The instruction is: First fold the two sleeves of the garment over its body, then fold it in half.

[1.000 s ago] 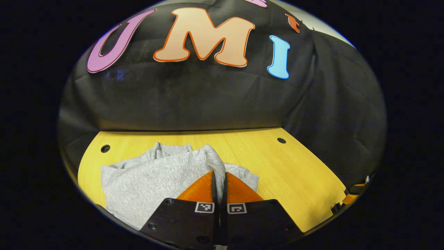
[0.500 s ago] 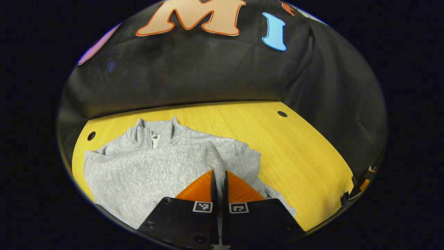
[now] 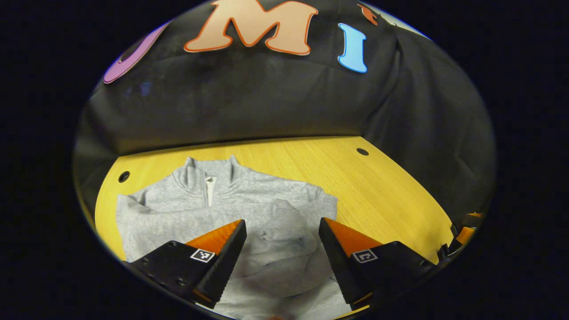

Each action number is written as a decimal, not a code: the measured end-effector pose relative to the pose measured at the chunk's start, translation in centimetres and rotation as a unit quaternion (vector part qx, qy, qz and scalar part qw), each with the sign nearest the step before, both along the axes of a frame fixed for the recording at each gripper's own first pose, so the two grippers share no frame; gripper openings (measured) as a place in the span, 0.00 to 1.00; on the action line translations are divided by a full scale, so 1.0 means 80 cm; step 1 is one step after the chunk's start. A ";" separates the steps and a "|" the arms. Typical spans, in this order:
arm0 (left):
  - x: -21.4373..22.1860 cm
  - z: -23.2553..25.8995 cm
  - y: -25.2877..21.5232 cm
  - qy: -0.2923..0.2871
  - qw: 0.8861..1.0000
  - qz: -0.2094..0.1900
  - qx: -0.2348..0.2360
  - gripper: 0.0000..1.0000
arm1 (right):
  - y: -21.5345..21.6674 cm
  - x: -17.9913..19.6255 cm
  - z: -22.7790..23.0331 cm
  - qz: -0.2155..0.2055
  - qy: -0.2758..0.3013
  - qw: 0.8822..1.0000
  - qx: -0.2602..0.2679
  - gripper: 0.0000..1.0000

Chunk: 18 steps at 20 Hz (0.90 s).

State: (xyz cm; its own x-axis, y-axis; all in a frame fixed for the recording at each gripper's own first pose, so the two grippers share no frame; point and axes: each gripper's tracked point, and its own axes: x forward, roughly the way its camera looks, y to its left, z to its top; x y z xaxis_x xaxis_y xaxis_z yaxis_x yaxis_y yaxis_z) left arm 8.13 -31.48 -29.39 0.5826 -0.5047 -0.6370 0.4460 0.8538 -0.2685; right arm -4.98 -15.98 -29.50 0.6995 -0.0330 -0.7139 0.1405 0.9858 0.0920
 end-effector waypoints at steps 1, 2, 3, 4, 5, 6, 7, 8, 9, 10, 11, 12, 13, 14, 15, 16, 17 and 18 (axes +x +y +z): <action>0.004 0.005 0.017 -0.011 1.000 0.010 0.003 0.96 | 0.010 0.006 0.000 0.006 -0.001 1.000 0.004 0.99; 0.007 0.012 0.035 -0.018 1.000 0.019 0.005 0.95 | 0.020 0.013 -0.003 0.013 -0.001 1.000 0.008 0.99; 0.008 0.013 0.054 -0.023 0.999 0.029 0.010 0.96 | 0.032 0.018 -0.005 0.020 0.000 1.000 0.013 0.99; 0.010 0.018 0.073 -0.028 0.999 0.037 0.013 0.95 | 0.045 0.024 -0.008 0.027 0.001 0.999 0.018 0.99; 0.010 0.024 0.093 -0.033 0.998 0.045 0.017 0.96 | 0.057 0.030 -0.011 0.034 0.002 0.999 0.023 0.99; 0.012 0.027 0.112 -0.038 0.998 0.053 0.021 0.96 | 0.071 0.034 -0.013 0.042 0.002 0.999 0.028 0.99; 0.011 0.029 0.130 -0.042 0.997 0.061 0.025 0.96 | 0.083 0.039 -0.015 0.049 0.004 0.998 0.032 0.99; 0.010 0.029 0.151 -0.043 0.996 0.071 0.030 0.95 | 0.096 0.043 -0.018 0.057 0.006 0.998 0.036 0.99; 0.008 0.031 0.168 -0.044 0.995 0.079 0.032 0.95 | 0.104 0.047 -0.020 0.064 0.006 0.997 0.038 0.99; 0.006 0.032 0.186 -0.044 0.995 0.089 0.033 0.95 | 0.113 0.050 -0.021 0.070 0.006 0.997 0.040 0.99; 0.001 0.033 0.204 -0.041 0.994 0.099 0.036 0.95 | 0.123 0.054 -0.024 0.075 0.007 0.996 0.041 0.96; -0.002 0.034 0.220 -0.040 0.993 0.108 0.038 0.95 | 0.130 0.057 -0.026 0.078 0.007 0.996 0.041 0.99; -0.008 0.036 0.237 -0.038 0.992 0.117 0.039 0.95 | 0.137 0.060 -0.028 0.080 0.007 0.996 0.041 0.96; -0.014 0.037 0.251 -0.037 0.991 0.125 0.040 0.95 | 0.143 0.061 -0.031 0.082 0.009 0.996 0.041 0.99; -0.020 0.037 0.266 -0.035 0.990 0.134 0.041 0.95 | 0.146 0.061 -0.035 0.084 0.011 0.996 0.040 0.99; -0.027 0.038 0.279 -0.033 0.989 0.141 0.039 0.95 | 0.151 0.059 -0.038 0.086 0.015 0.995 0.040 0.99; -0.034 0.037 0.289 -0.032 0.988 0.147 0.036 0.96 | 0.155 0.057 -0.040 0.088 0.018 0.995 0.040 0.99; -0.043 0.033 0.301 -0.027 0.987 0.152 0.039 0.95 | 0.160 0.052 -0.046 0.091 0.024 0.995 0.041 0.96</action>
